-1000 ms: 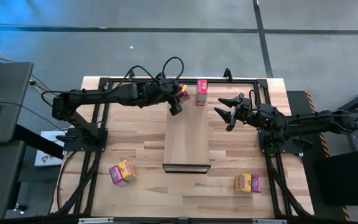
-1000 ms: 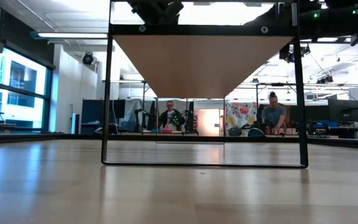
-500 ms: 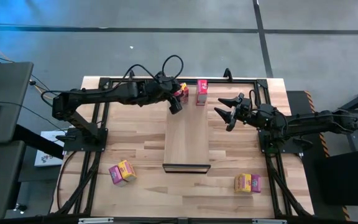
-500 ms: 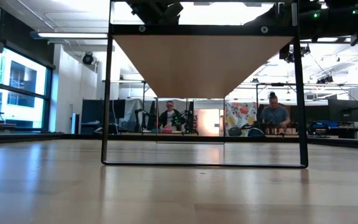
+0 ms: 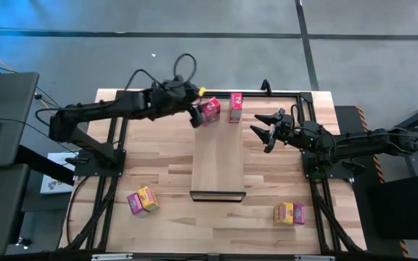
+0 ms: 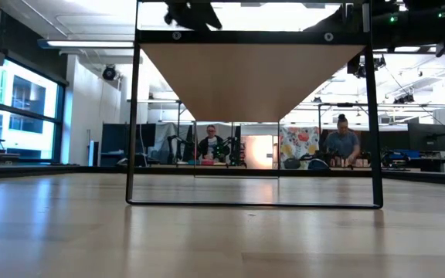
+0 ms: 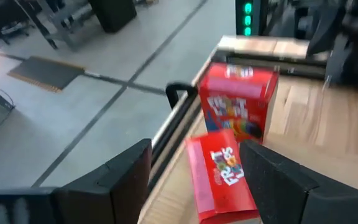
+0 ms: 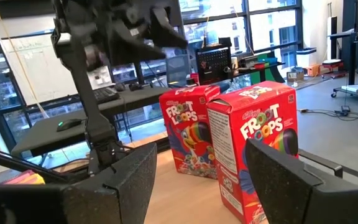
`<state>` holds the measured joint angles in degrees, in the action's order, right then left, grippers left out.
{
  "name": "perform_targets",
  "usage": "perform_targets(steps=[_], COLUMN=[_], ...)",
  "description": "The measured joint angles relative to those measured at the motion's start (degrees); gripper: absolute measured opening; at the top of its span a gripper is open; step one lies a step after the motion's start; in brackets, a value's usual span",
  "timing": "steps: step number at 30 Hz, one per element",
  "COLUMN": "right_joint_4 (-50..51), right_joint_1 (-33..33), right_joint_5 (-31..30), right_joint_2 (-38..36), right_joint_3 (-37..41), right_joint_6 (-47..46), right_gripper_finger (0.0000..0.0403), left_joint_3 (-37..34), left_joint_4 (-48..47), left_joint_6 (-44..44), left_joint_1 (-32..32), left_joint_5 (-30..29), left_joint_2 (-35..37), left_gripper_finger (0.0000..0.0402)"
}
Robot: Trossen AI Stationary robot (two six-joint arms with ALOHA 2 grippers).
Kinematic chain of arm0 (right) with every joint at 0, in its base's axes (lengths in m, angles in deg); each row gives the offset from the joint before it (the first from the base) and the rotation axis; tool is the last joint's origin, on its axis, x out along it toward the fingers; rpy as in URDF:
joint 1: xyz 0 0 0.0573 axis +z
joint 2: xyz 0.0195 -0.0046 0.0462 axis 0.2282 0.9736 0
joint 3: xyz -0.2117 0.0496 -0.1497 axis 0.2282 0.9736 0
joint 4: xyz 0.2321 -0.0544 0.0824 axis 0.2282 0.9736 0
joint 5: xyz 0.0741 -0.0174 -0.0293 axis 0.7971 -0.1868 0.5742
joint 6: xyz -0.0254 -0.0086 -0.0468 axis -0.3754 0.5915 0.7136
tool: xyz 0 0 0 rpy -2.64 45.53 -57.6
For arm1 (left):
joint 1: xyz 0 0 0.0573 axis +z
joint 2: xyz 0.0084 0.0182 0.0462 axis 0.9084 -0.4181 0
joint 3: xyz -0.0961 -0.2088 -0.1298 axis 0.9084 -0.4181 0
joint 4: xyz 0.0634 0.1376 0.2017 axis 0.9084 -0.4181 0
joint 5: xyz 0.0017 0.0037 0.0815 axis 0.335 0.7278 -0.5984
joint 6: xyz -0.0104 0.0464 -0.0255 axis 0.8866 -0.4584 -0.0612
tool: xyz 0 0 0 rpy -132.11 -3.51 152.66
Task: Stack cereal on shelf
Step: Put the red cereal box on the shelf aligned with the other red cereal box
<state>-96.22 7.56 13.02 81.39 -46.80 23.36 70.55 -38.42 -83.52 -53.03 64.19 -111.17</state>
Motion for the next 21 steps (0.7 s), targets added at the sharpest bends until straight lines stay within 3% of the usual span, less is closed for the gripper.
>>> perform_targets(steps=[3,6,13,18,21], right_joint_4=[0.17,0.27,1.07,1.07,1.07], right_joint_1=[0.01,0.01,0.01,0.01,0.00], right_joint_5=[0.00,0.00,0.00,0.00,0.00], right_joint_2=[0.00,0.00,0.02,0.02,0.02], right_joint_3=[0.00,0.00,0.00,0.00,0.00], right_joint_6=[-0.02,-0.11,-0.20,-0.10,-0.07], right_gripper_finger=[0.0238,0.0238,0.0238,0.0238,0.0238], left_joint_3=[-0.14,-3.17,-17.37,-25.11,-27.14], left_joint_4=[-1.75,-1.67,7.23,18.02,20.65], left_joint_6=[1.24,2.51,5.63,7.92,8.80], left_joint_1=[0.17,0.90,5.09,8.46,9.64], left_joint_5=[-0.10,-0.07,-0.08,-2.19,3.64], left_joint_2=[2.53,4.58,6.39,7.45,7.25], left_gripper_finger=[0.0220,0.0179,0.0018,0.0013,0.0002])
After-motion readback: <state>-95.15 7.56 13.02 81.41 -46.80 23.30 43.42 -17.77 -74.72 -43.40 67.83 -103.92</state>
